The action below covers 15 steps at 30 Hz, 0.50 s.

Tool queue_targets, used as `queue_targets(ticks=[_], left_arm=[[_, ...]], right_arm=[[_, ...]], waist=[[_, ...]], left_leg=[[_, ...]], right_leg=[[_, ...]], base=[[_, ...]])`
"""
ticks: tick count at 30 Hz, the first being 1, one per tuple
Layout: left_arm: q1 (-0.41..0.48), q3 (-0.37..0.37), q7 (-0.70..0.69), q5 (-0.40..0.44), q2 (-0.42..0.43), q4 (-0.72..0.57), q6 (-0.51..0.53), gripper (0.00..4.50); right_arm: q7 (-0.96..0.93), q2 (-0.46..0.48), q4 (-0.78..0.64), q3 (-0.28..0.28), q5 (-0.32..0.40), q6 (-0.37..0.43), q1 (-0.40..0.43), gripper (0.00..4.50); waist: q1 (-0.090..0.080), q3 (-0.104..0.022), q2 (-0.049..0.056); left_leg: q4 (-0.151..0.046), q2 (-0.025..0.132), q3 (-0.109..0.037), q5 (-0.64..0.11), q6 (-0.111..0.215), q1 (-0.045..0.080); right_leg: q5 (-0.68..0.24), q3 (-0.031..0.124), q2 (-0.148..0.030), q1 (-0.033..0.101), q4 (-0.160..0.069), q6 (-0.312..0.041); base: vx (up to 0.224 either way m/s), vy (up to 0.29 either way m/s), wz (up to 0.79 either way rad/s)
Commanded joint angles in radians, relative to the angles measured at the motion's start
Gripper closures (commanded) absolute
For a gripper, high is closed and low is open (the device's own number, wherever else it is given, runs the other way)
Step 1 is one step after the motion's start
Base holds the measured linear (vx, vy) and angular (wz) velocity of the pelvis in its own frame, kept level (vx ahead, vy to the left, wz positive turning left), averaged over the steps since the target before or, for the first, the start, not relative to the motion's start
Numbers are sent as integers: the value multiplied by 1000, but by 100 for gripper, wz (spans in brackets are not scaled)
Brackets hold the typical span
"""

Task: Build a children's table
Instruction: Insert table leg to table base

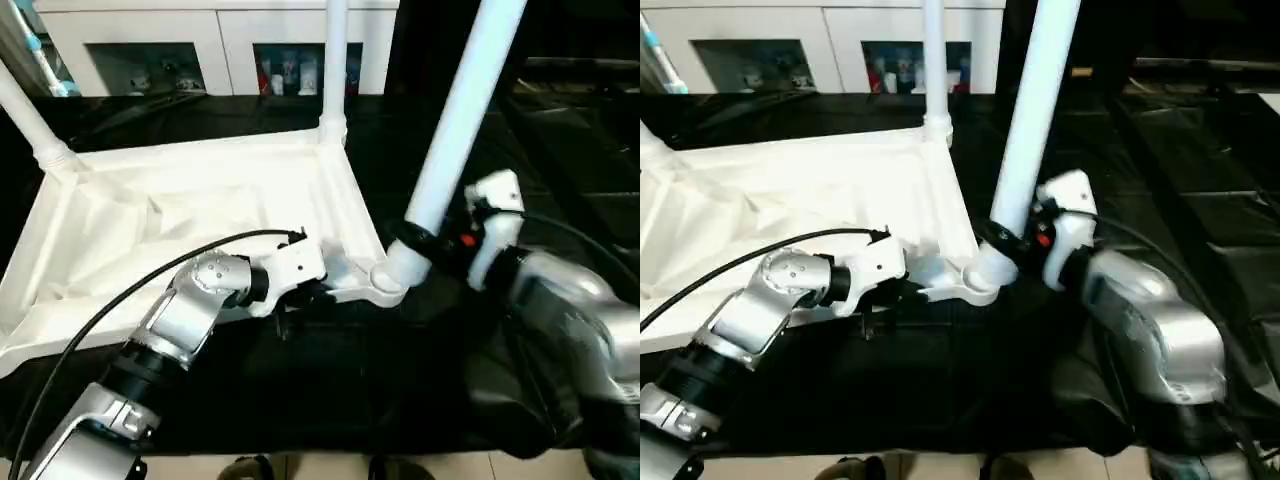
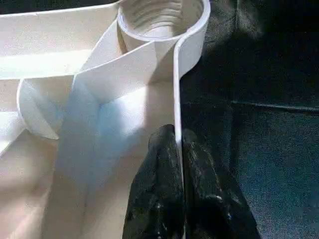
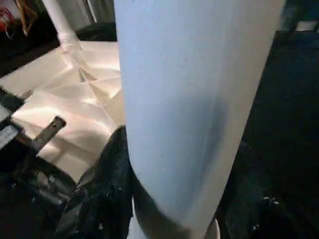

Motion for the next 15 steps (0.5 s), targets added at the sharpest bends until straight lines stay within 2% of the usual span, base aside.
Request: queue_targets(ticks=[1, 2, 3, 6, 7, 8, 11, 15], left_arm=[[18, -15, -16, -14, -1, -3, 23, 450], [19, -15, -15, -14, -1, -3, 25, 450], [19, -18, -12, -7, 1, 1, 23, 450], [16, -19, 4, -1, 8, 13, 30, 450], [16, -16, 1, -6, 8, 10, 37, 450], [16, -15, -3, -8, 10, 9, 40, 450], [15, -12, 4, -4, 10, 10, 43, 450], [12, -14, -27, -25, 14, -3, 74, 450]], right_arm=[[28, 12, 51, 10, -1, -27, -25, 264], [31, 13, 58, 11, 0, -26, -28, 264], [35, 14, 68, 18, -4, -27, -33, 264], [51, 12, 90, 37, -12, -29, -39, 264], [55, 15, 102, 38, -10, -25, -42, 264], [58, 16, 110, 40, -8, -21, -44, 264], [61, 13, 121, 52, -18, -25, -45, 264], [84, -3, 152, 75, -45, -44, -51, 264]], waist=[[1, -69, -20], [3, -69, -17], [2, -69, -23], [4, -67, -19], [3, -66, -26], [4, -64, -23], [2, -60, -25], [0, -59, -29]], left_leg=[[-56, 32, -12, -184, 71, 19], [-56, 32, -13, -182, 72, 19], [-56, 33, -12, -175, 74, 19], [-58, 34, -13, -170, 76, 19], [-58, 33, -13, -175, 76, 18], [-59, 34, -12, -184, 71, 20], [-63, 35, -14, -219, 53, 21], [-65, 34, -14, -232, 38, 21]], right_leg=[[-186, 31, -39, 48, -51, -254], [-191, 32, -40, 48, -51, -251], [-186, 33, -39, 49, -51, -249], [-185, 32, -39, 48, -51, -244], [-201, 32, -40, 48, -51, -238], [-221, 33, -41, 46, -55, -233], [-270, 33, -41, 43, -60, -219], [-276, 33, -41, 42, -62, -217]], base=[[0, 0, 0], [0, 0, 0], [0, 0, 0], [0, 0, 0], [0, 0, 0], [0, 0, 0], [0, 0, 0], [0, 0, 0]])
